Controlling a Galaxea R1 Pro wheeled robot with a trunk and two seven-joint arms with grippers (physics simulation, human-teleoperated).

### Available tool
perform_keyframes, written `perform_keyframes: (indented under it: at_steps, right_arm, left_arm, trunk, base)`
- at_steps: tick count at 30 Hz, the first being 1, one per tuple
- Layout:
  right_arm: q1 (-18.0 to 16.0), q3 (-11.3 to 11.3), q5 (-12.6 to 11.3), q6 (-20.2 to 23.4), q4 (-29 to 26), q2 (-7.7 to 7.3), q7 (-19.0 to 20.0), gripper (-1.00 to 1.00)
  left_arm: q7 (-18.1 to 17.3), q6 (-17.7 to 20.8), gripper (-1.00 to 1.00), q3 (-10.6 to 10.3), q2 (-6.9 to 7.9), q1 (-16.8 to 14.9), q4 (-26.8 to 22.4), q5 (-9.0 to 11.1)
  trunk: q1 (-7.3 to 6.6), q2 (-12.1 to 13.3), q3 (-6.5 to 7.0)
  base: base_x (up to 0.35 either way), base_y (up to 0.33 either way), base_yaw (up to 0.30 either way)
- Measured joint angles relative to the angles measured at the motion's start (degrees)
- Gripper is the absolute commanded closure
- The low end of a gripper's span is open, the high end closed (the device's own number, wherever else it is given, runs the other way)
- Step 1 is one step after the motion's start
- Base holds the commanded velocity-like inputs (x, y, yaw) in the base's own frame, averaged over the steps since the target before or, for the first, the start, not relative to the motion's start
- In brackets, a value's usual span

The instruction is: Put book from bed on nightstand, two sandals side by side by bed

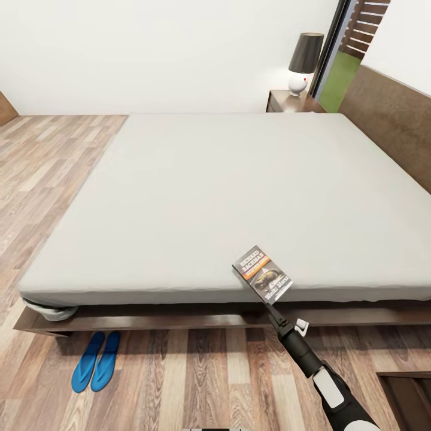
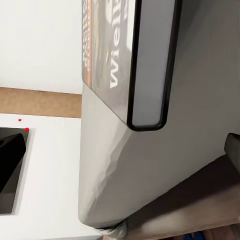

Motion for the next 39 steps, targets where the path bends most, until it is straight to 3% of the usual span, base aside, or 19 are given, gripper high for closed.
perform_keyframes:
  at_steps: [39]
  right_arm:
    - [-0.01, -0.03, 0.01, 0.03, 0.0, -0.09, -0.05, -1.0]
  left_arm:
    - [0.0, -0.03, -1.0, -0.04, 0.0, 0.0, 0.0, -0.08]
  trunk:
    - [0.0, 0.0, 0.0]
  base:
    - [0.027, 0.002, 0.0]
